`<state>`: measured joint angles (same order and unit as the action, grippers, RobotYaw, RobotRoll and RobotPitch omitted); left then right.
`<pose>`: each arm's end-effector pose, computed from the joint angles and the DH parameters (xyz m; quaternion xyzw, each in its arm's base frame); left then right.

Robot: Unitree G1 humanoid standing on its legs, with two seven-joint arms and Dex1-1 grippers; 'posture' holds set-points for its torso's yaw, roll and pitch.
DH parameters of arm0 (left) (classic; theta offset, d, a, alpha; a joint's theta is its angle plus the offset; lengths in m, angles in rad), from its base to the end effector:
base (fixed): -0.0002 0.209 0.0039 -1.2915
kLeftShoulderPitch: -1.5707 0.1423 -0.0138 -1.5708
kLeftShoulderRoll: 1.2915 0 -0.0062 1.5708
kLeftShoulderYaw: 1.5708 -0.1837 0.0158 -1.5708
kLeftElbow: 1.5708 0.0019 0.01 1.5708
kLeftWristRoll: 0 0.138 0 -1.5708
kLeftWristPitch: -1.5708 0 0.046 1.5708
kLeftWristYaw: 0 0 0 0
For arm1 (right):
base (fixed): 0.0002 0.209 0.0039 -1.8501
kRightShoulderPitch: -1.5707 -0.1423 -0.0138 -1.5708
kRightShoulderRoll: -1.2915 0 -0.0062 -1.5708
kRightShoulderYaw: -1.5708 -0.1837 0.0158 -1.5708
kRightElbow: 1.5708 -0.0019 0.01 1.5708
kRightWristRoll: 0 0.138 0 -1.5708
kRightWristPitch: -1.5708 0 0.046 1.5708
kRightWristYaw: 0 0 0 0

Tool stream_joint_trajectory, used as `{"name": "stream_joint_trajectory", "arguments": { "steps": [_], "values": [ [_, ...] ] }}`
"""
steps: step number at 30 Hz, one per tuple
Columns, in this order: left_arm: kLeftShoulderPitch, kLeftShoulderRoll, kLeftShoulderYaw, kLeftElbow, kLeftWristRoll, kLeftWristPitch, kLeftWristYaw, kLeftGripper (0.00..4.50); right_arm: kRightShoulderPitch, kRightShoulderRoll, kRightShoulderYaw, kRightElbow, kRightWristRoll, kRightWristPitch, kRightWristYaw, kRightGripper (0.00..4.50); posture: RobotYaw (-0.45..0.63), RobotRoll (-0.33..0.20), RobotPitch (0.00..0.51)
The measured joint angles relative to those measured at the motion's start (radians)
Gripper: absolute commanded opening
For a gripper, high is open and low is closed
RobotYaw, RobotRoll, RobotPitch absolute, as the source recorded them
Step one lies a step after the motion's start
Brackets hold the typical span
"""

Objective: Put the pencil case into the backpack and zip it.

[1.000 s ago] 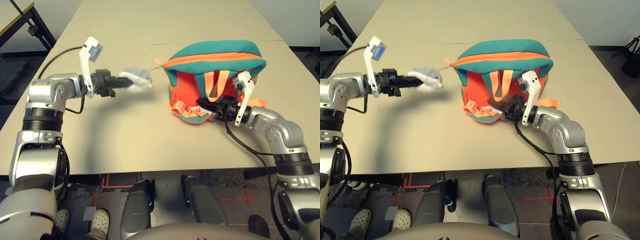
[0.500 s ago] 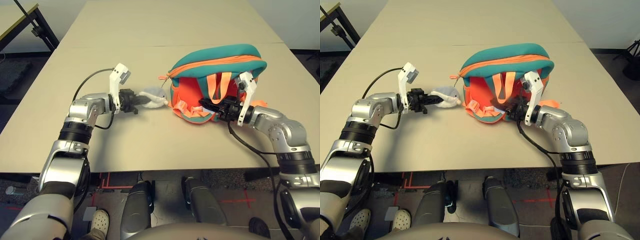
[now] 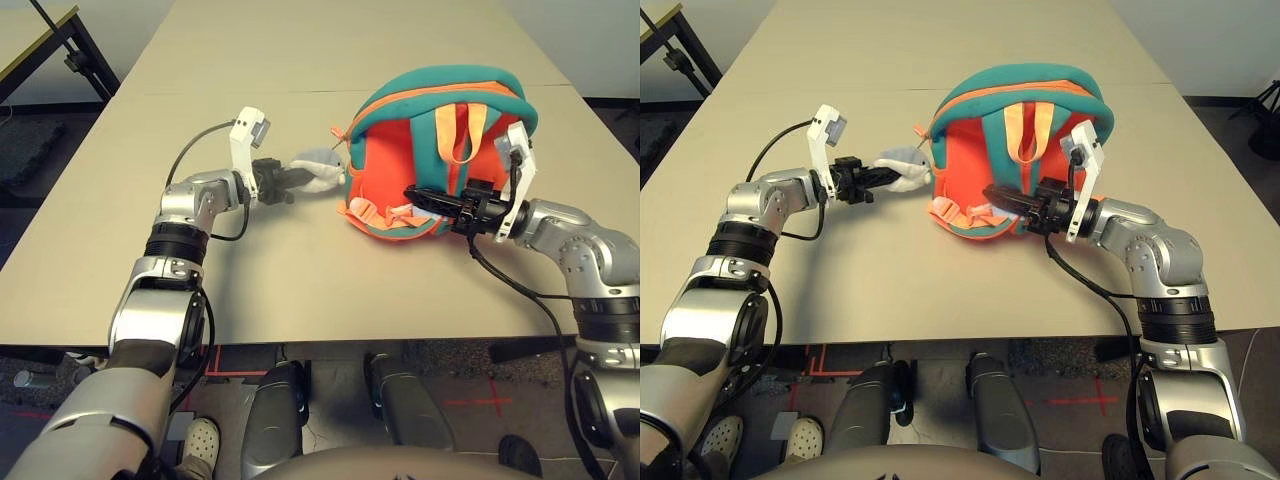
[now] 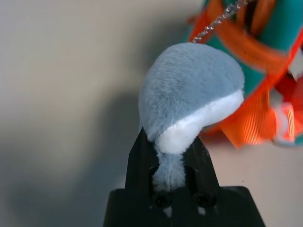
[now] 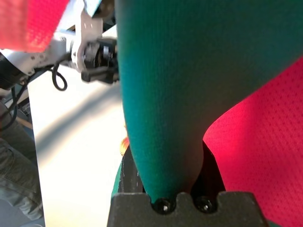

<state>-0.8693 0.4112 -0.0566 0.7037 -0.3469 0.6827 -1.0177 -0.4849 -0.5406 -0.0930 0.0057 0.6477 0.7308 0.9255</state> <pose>0.3408 0.2033 0.1394 -0.0965 0.2363 -0.4610 0.8499 0.2750 -0.2281 0.1600 0.0899 0.0802 0.4955 0.8602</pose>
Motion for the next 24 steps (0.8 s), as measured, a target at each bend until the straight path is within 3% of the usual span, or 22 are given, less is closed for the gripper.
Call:
{"name": "stream_joint_trajectory", "arguments": {
  "steps": [9,10,20,21,24],
  "values": [
    [0.052,0.015,-0.034,-0.033,0.015,0.002,-0.052,0.05,0.001,0.008,-0.001,0.000,0.006,-0.019,0.005,0.32,-0.16,0.000,0.142],
    [0.052,0.014,-0.030,-0.033,0.015,0.000,-0.048,0.40,0.001,0.008,-0.001,0.000,0.003,-0.024,0.005,0.32,-0.16,0.000,0.141],
    [0.049,0.005,0.013,-0.055,0.007,0.055,-0.015,4.27,0.006,-0.024,-0.007,-0.004,0.001,0.040,-0.011,3.97,-0.16,0.000,0.142],
    [0.049,0.005,0.017,-0.074,0.003,0.065,-0.015,4.50,0.011,-0.034,-0.015,-0.013,0.013,0.064,-0.014,4.40,-0.16,0.000,0.144],
    [0.050,0.010,0.020,-0.129,-0.007,0.095,-0.017,4.50,0.050,-0.070,-0.052,-0.058,0.072,0.140,-0.015,4.46,-0.16,0.000,0.147]
  ]
}}
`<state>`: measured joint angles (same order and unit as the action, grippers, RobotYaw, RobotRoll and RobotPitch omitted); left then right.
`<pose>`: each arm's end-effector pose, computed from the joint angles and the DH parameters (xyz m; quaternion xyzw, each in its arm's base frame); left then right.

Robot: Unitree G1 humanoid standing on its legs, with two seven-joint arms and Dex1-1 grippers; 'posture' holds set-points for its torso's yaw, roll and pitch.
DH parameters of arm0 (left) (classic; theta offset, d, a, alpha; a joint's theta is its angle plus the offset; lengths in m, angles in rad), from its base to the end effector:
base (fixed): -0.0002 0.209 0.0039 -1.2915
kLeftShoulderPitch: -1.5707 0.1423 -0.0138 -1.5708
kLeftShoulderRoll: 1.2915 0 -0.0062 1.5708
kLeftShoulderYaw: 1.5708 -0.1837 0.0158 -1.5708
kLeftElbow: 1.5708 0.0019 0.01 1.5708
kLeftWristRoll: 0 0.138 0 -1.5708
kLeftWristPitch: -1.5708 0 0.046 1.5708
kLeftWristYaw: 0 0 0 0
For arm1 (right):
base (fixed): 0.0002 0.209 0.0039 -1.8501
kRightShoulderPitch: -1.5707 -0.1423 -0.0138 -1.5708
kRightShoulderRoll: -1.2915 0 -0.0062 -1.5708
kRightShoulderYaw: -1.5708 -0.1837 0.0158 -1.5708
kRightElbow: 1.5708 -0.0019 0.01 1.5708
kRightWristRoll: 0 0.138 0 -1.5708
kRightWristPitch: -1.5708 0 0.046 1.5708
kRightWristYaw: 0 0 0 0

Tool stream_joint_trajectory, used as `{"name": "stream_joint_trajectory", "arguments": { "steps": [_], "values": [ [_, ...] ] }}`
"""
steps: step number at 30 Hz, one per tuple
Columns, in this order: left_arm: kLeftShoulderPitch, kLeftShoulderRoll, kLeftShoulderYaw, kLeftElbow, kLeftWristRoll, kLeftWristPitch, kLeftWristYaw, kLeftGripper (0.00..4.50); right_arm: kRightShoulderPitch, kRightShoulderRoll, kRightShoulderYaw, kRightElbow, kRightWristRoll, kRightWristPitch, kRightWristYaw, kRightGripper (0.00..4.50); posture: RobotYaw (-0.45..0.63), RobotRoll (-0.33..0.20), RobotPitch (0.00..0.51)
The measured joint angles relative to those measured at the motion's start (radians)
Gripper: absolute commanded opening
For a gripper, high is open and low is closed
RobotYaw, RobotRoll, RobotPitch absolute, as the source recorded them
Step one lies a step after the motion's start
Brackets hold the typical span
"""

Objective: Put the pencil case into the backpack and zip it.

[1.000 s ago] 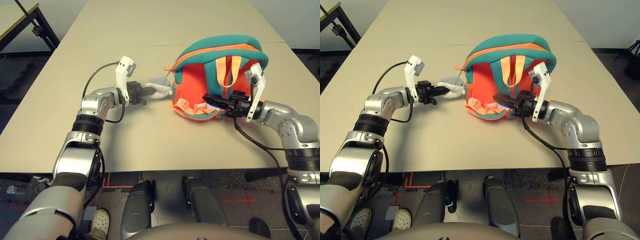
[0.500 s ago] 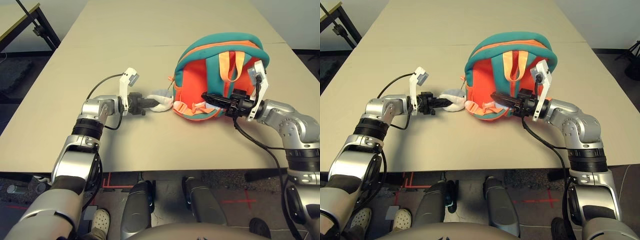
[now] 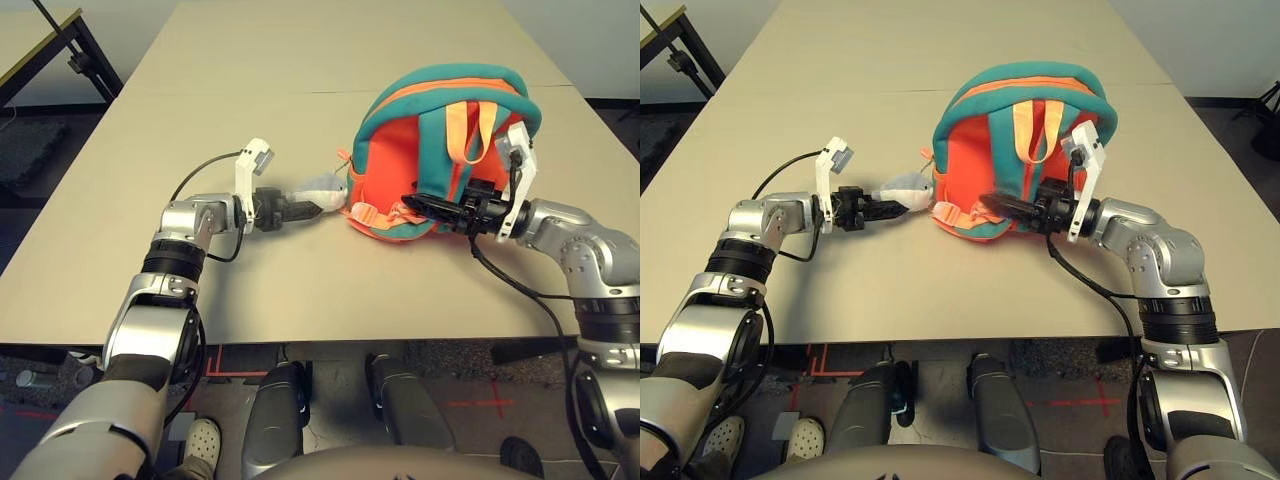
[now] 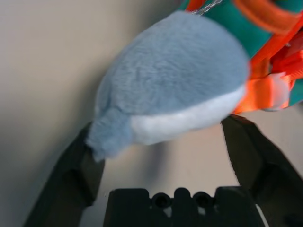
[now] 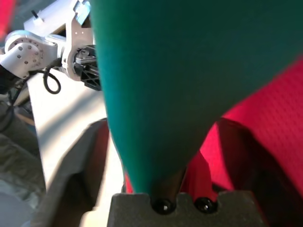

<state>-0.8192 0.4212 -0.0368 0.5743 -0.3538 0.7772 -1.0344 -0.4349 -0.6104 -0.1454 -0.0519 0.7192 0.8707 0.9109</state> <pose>0.3327 0.2042 0.1428 -0.1029 0.2415 -0.4737 0.8406 0.2612 -0.2445 0.1628 0.1122 0.1269 0.4813 0.8600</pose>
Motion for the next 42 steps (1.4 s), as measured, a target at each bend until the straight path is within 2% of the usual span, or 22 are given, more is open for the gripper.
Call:
{"name": "stream_joint_trajectory", "arguments": {
  "steps": [11,15,20,26,33,42],
  "values": [
    [0.049,0.031,0.017,-0.125,-0.018,0.063,0.004,4.50,0.144,-0.155,-0.176,-0.115,0.177,0.168,0.006,4.46,-0.17,0.000,0.147],
    [0.076,0.059,0.032,-0.170,-0.028,0.072,0.014,4.50,0.161,-0.180,-0.240,-0.110,0.187,0.161,-0.014,4.46,-0.17,0.000,0.147],
    [0.143,0.076,0.082,-0.261,-0.048,0.072,0.059,4.50,0.182,-0.180,-0.299,-0.052,0.139,0.090,-0.075,4.46,-0.17,0.000,0.148],
    [0.240,0.062,0.237,-0.367,-0.078,0.021,0.218,4.50,0.185,-0.124,-0.357,0.100,-0.016,-0.140,-0.230,4.46,-0.15,0.000,0.157],
    [0.284,0.003,0.367,-0.375,-0.063,-0.171,0.481,4.50,0.169,-0.054,-0.404,0.257,-0.121,-0.384,-0.341,4.46,-0.12,0.000,0.170],
    [0.316,-0.009,0.445,-0.337,0.001,-0.392,0.711,4.50,0.160,-0.031,-0.430,0.406,-0.176,-0.594,-0.421,4.46,-0.11,0.000,0.177]
  ]
}}
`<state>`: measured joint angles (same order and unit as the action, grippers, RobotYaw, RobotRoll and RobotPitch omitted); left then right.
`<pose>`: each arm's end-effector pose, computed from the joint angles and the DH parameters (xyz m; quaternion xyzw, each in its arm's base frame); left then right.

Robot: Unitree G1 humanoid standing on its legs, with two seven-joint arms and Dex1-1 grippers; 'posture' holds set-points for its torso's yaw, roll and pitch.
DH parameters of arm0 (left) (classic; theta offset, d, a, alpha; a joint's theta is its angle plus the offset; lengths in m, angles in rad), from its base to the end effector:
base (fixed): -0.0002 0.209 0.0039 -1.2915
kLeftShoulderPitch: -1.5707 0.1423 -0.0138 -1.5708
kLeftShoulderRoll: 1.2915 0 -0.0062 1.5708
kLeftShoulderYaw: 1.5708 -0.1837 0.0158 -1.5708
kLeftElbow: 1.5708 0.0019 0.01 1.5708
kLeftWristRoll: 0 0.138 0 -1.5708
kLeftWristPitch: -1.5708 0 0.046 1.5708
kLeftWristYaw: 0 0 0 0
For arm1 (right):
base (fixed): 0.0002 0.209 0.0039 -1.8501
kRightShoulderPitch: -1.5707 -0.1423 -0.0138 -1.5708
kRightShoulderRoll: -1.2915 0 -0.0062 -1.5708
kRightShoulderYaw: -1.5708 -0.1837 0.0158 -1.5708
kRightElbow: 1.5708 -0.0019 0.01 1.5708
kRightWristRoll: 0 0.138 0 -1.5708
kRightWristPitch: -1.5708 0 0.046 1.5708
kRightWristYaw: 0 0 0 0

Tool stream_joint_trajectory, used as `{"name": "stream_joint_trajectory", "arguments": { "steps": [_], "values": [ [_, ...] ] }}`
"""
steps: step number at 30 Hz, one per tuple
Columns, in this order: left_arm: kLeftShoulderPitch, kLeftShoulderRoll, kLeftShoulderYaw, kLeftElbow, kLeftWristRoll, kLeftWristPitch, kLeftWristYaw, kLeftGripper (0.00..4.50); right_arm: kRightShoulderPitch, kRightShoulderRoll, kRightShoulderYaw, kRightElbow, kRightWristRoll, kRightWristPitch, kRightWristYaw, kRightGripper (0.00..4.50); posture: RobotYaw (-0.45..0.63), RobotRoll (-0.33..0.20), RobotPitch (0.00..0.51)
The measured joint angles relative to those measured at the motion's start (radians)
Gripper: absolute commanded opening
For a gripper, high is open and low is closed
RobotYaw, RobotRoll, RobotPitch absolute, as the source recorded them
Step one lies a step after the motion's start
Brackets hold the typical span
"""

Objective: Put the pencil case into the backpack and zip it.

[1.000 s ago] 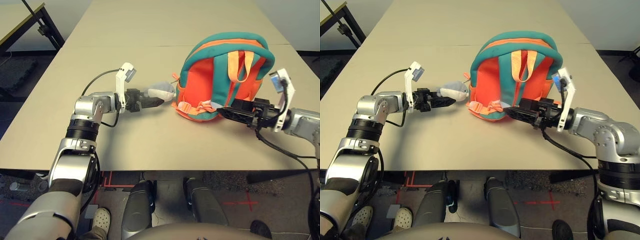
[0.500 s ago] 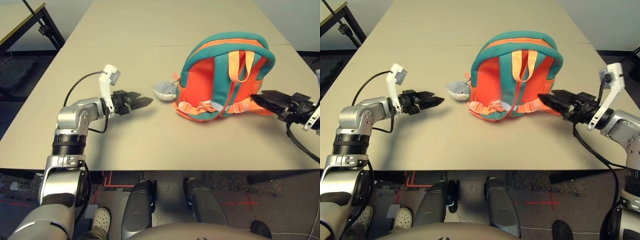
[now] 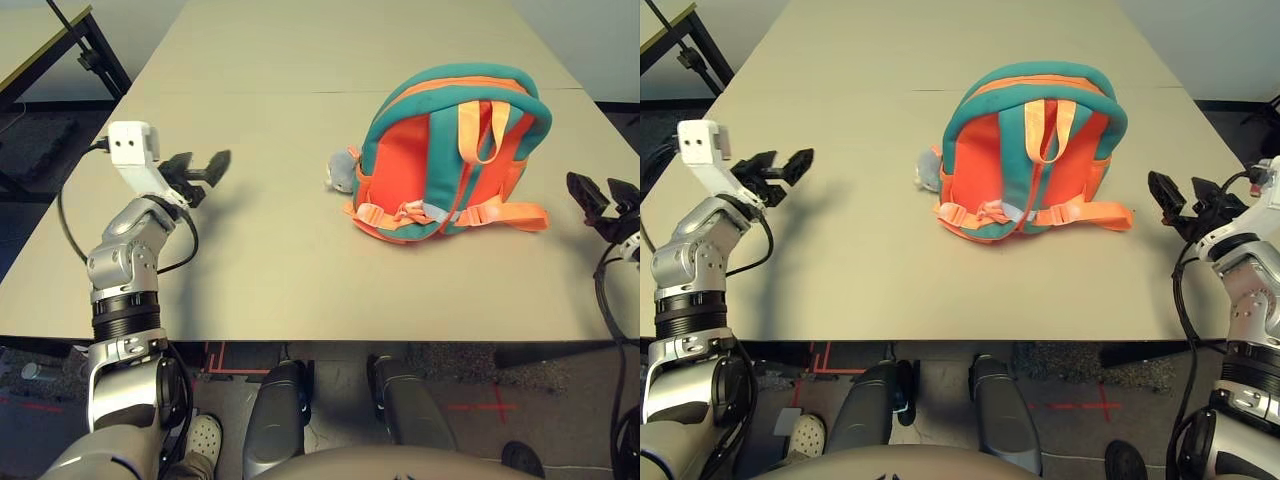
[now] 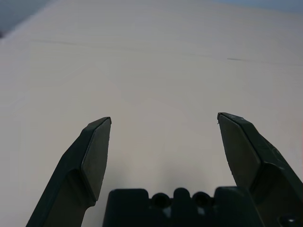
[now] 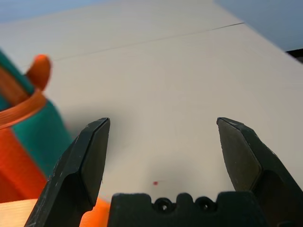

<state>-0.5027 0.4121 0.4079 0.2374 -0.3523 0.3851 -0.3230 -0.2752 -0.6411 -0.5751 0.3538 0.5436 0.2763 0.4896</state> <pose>0.2763 0.2795 0.1443 -0.0739 -0.0250 -0.0155 0.9968 0.2132 -0.3662 0.1296 0.0817 -0.0291 -0.0370 0.9955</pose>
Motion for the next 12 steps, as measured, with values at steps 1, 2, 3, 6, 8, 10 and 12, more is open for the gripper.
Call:
{"name": "stream_joint_trajectory", "arguments": {
  "steps": [1,2,3,6,8,10,12],
  "values": [
    [0.004,-0.001,0.002,0.010,0.004,-0.017,0.012,4.50,0.000,0.002,0.000,0.009,-0.006,-0.014,-0.005,4.46,-0.11,0.000,0.177],
    [0.008,-0.002,0.003,0.016,0.007,-0.031,0.023,4.50,0.000,0.004,0.000,0.017,-0.010,-0.028,-0.009,4.46,-0.11,0.000,0.177],
    [0.013,-0.004,0.003,0.020,0.014,-0.051,0.038,4.50,0.000,0.007,0.000,0.030,-0.013,-0.044,-0.012,4.46,-0.10,0.000,0.176],
    [0.027,-0.012,0.003,0.022,0.030,-0.102,0.071,4.50,-0.001,0.022,-0.001,0.054,-0.016,-0.068,-0.025,4.46,-0.10,0.000,0.174],
    [0.034,-0.018,0.003,0.024,0.034,-0.121,0.088,4.50,-0.006,0.026,-0.001,0.072,-0.017,-0.074,-0.028,4.46,-0.09,0.000,0.170],
    [0.036,-0.019,0.003,0.037,0.035,-0.132,0.092,4.50,-0.015,0.029,0.000,0.082,-0.017,-0.083,-0.029,4.46,-0.09,0.000,0.165],
    [0.036,-0.018,0.002,0.053,0.035,-0.139,0.094,4.50,-0.029,0.031,0.000,0.097,-0.017,-0.091,-0.029,4.46,-0.09,0.000,0.164]
  ]
}}
